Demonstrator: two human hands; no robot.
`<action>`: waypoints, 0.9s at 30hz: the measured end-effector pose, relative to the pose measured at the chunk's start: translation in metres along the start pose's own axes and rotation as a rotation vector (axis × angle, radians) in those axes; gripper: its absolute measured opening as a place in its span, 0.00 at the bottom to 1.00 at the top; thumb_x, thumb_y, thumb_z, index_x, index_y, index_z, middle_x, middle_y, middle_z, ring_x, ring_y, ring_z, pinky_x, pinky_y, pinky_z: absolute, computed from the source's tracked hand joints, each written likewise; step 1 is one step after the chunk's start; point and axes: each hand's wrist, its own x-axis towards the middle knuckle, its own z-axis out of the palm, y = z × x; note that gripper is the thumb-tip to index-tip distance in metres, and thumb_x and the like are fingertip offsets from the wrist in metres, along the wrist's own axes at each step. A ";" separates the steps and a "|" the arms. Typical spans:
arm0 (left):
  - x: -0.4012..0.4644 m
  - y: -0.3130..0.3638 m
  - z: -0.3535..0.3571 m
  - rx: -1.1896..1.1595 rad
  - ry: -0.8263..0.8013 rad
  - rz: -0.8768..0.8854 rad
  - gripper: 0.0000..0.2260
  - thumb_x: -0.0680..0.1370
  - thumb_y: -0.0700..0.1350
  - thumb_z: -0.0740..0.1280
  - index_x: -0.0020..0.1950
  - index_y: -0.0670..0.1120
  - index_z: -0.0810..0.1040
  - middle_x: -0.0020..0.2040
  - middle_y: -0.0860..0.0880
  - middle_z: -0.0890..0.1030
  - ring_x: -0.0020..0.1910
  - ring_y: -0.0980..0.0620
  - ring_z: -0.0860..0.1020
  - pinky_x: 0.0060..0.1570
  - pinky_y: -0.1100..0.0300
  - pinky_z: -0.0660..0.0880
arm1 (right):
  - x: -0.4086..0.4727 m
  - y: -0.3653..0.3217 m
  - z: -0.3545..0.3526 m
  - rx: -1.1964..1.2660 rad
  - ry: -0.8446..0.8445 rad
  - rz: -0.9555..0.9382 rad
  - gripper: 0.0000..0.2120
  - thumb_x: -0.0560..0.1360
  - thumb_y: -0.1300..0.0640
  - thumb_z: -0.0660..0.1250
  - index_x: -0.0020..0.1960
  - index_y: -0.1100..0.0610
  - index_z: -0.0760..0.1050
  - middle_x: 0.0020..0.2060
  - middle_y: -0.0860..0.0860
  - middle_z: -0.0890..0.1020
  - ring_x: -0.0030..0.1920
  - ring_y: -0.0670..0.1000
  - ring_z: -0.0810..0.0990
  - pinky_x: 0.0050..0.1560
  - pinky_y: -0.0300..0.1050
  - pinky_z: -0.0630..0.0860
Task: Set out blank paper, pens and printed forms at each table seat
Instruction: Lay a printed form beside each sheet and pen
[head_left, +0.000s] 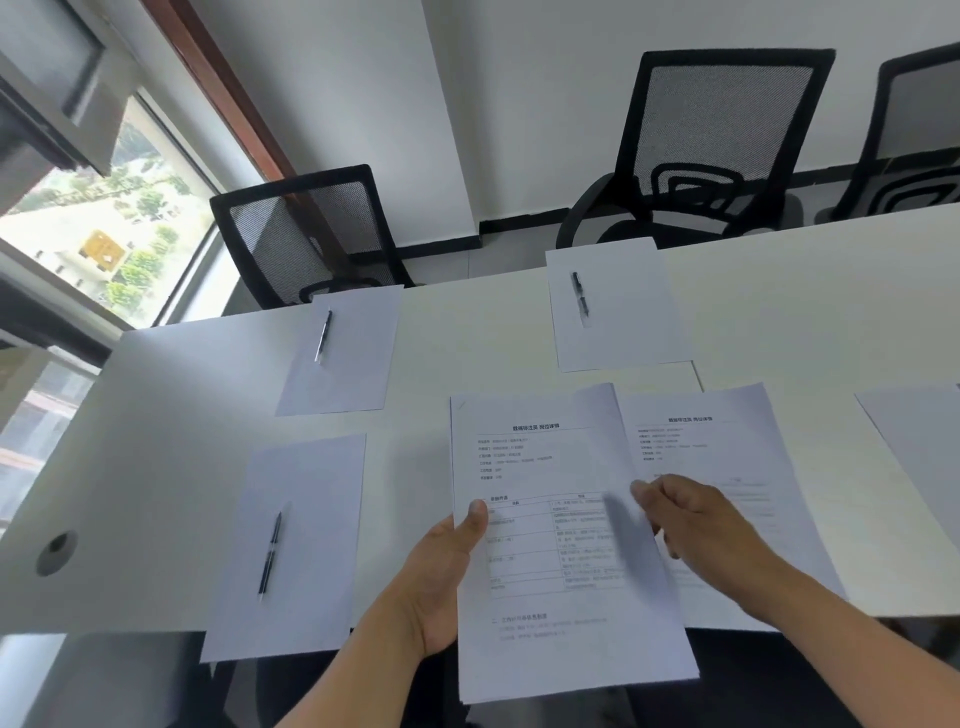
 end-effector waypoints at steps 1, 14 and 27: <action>-0.004 0.002 -0.003 -0.001 0.014 0.009 0.14 0.87 0.53 0.65 0.67 0.47 0.83 0.58 0.44 0.90 0.54 0.43 0.90 0.55 0.42 0.83 | 0.000 -0.002 0.007 0.030 -0.010 0.003 0.23 0.83 0.40 0.68 0.45 0.61 0.75 0.35 0.48 0.78 0.35 0.49 0.74 0.41 0.46 0.72; -0.035 0.000 -0.082 -0.055 0.041 0.052 0.19 0.86 0.55 0.67 0.73 0.45 0.81 0.65 0.41 0.87 0.63 0.38 0.86 0.68 0.36 0.79 | -0.010 -0.036 0.093 0.102 0.006 0.009 0.17 0.77 0.52 0.79 0.48 0.66 0.79 0.43 0.62 0.85 0.36 0.57 0.81 0.40 0.50 0.76; -0.064 0.011 -0.235 -0.140 -0.011 0.035 0.20 0.87 0.55 0.65 0.73 0.45 0.82 0.66 0.39 0.86 0.64 0.37 0.86 0.65 0.38 0.81 | -0.037 -0.104 0.227 0.043 0.028 -0.009 0.08 0.78 0.55 0.78 0.48 0.59 0.83 0.41 0.53 0.89 0.40 0.51 0.88 0.46 0.53 0.86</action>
